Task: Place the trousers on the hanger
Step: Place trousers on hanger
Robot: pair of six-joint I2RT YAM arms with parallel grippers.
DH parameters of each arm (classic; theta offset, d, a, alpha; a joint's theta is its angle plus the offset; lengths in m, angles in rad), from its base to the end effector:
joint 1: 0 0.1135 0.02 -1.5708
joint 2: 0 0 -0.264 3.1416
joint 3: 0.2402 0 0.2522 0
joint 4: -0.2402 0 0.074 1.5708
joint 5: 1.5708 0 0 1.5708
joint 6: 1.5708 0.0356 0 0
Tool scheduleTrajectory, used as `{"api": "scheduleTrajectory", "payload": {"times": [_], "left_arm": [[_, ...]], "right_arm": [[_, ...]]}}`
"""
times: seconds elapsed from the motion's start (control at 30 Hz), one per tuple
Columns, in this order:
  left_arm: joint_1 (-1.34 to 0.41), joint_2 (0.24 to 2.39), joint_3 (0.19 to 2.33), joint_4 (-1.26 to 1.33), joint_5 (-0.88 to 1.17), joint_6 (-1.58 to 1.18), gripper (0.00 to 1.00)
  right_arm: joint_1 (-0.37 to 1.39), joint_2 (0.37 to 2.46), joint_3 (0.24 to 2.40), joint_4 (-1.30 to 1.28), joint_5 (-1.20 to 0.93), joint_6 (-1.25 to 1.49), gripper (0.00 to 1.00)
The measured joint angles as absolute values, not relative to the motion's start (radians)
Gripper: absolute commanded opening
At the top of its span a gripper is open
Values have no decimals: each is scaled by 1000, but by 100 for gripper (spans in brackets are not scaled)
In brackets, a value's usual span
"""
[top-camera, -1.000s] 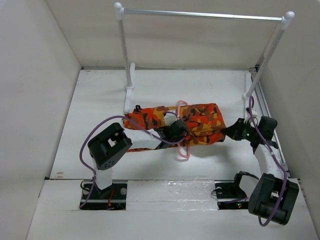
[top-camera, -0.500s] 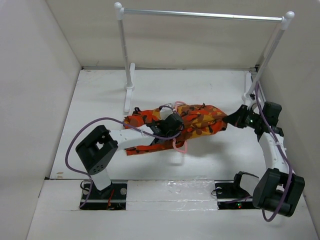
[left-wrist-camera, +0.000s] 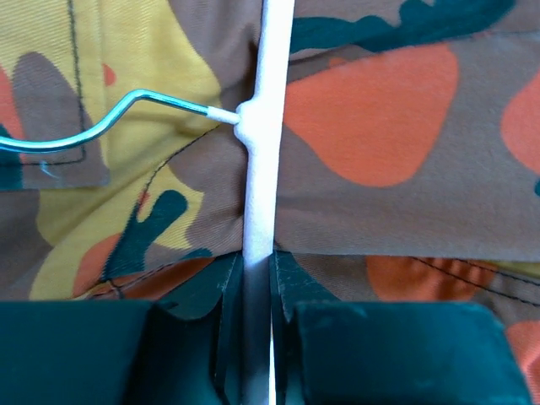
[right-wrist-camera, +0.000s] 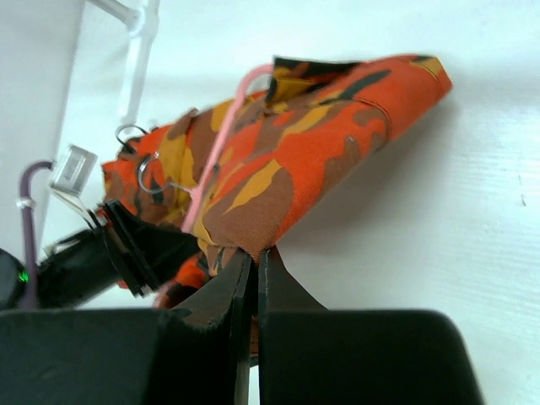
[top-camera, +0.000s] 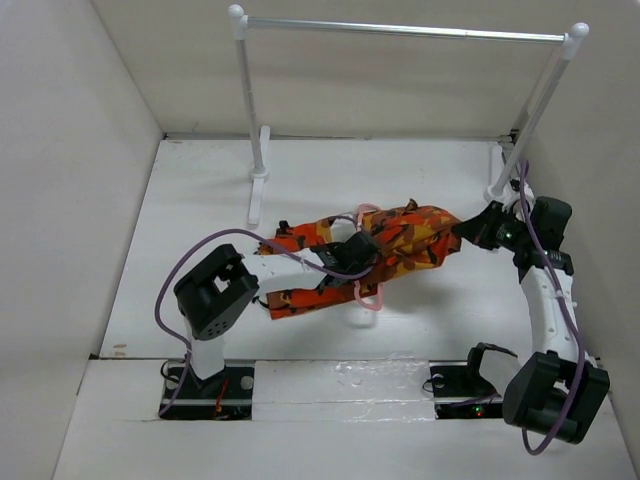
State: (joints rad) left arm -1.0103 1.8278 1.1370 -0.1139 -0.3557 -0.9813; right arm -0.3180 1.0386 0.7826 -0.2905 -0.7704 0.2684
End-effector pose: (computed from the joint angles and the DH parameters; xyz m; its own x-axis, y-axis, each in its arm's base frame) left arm 0.2171 -0.3225 0.1816 -0.7663 -0.2449 -0.5940 0.0516 0.8981 -0.4368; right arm 0.2198 -0.0463 0.2853 -0.5663 0.3868 -0.7278 -0.1977 0.7935 0.5755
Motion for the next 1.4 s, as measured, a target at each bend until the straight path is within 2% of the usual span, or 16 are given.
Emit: {"api": "scheduleTrajectory", "payload": {"times": [0.13,0.27,0.43,0.57,0.67,0.77,0.9,1.07,1.1,1.13,1.17,1.27,1.4], "left_arm": [[-954,1794,1055,-44,-303,-993,0],[-886,1693,969,-24,-266,-994,0],[-874,1609,915,-15,-224,-994,0],[-917,1682,934,-27,-241,-1010,0],[-942,1776,985,-9,-243,-1029,0],[-934,1773,977,44,-216,-1040,0],[-885,1651,895,51,-172,-1015,0],[-871,1528,890,-50,-181,-993,0],[-880,1529,895,-70,-189,-992,0],[-892,1536,899,-108,-212,-992,0],[-910,1545,902,-109,-212,-992,0],[-942,1559,912,-156,-265,-992,0],[-951,1560,920,-214,-368,-992,0]], "right_arm": [[-323,1031,766,-350,-738,214,0],[-384,1007,616,-347,-726,187,0],[-453,1082,513,-294,-794,191,0],[-444,1103,530,-234,-789,215,0],[-447,1086,613,-265,-759,200,0],[-485,1075,672,-308,-764,178,0],[-503,1045,628,-344,-764,175,0],[-509,1058,490,-344,-748,141,0],[-511,1066,470,-344,-745,131,3],[-514,1069,455,-344,-739,125,40],[-518,1070,440,-345,-732,116,40],[-516,1057,450,-360,-670,72,66],[-472,1018,581,-404,-549,0,74]]}}
